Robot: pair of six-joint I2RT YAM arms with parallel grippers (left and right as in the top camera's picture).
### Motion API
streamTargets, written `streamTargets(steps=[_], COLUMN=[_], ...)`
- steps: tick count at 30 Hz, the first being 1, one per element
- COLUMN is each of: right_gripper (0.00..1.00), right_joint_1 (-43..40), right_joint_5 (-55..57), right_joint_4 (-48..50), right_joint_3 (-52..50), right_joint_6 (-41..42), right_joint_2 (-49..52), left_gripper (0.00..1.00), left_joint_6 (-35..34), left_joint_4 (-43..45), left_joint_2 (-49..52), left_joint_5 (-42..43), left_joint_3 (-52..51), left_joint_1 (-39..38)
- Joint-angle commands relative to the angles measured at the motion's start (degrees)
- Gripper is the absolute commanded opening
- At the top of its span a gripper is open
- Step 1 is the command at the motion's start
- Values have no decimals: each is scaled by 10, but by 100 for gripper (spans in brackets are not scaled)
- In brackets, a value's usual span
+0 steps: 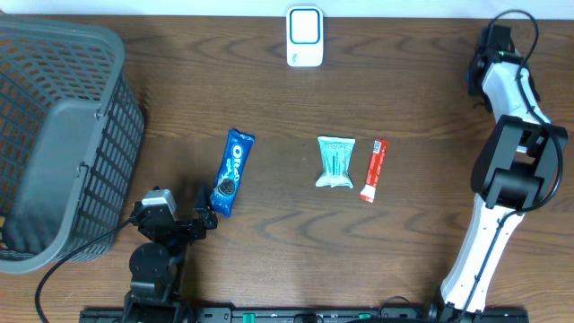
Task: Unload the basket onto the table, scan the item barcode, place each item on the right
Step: 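Carry the bottle with the right gripper to the table's right edge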
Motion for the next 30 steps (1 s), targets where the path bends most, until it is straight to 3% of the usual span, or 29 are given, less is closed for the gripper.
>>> streamTargets(steps=[1, 4, 9, 15, 22, 24, 25, 26, 30], right_gripper=[26, 31, 31, 52, 56, 75, 95, 99, 99], right_joint_1=[-2, -3, -10, -11, -31, -38, -43, -46, -59], right_joint_5=[11, 12, 12, 11, 9, 10, 10, 10, 8], right_joint_4=[-19, -23, -28, -45, -82, -93, -101, -105, -142], right_joint_3=[-30, -64, -115, -150, -150, -150, -150, -150, -150], right_joint_6=[110, 158, 206, 312, 419, 433, 441, 449, 537], right_joint_2=[-18, -18, -18, -18, -18, -18, -18, -19, -19], left_gripper=[98, 98, 98, 98, 98, 98, 98, 98, 98], left_joint_6=[-3, -3, -3, -3, -3, -3, -3, -3, -3], left_joint_4=[-8, -8, -8, -8, -8, -8, -9, -8, -8], left_joint_2=[1, 1, 1, 1, 1, 1, 1, 1, 1], left_joint_5=[-3, -3, -3, -3, -3, -3, -3, -3, -3], left_joint_3=[-18, -18, -18, -18, -18, -18, -18, -18, -18], left_joint_1=[2, 2, 2, 2, 2, 2, 2, 2, 2])
